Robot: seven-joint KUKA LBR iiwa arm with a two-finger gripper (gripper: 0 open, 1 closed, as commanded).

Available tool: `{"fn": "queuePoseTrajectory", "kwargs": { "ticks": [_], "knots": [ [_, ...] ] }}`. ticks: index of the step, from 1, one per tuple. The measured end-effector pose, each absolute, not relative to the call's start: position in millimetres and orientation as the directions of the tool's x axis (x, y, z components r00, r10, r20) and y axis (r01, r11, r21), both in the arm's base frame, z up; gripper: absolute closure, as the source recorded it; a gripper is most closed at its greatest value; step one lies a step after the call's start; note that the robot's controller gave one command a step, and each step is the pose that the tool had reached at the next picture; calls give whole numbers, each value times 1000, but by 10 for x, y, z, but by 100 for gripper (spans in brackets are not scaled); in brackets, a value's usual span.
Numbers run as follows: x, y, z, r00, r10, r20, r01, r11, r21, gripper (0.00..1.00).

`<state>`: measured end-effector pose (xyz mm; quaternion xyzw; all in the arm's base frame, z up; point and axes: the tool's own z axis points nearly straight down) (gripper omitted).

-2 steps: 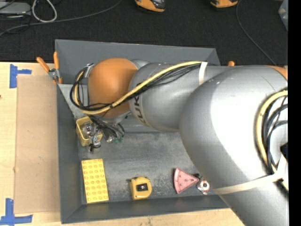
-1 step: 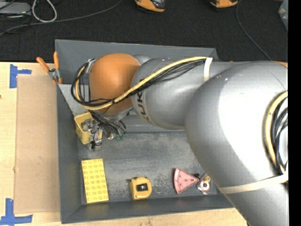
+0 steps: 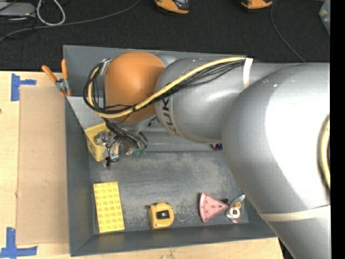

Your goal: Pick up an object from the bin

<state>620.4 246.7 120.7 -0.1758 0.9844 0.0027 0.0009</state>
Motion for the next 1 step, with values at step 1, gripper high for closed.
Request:
{"fn": "queuePoseTrajectory", "kwargs": {
  "ticks": [1],
  "knots": [
    [6214, 2475, 1449, -938, -346, -8, -346, 938, 5, 100]
  ]
}}
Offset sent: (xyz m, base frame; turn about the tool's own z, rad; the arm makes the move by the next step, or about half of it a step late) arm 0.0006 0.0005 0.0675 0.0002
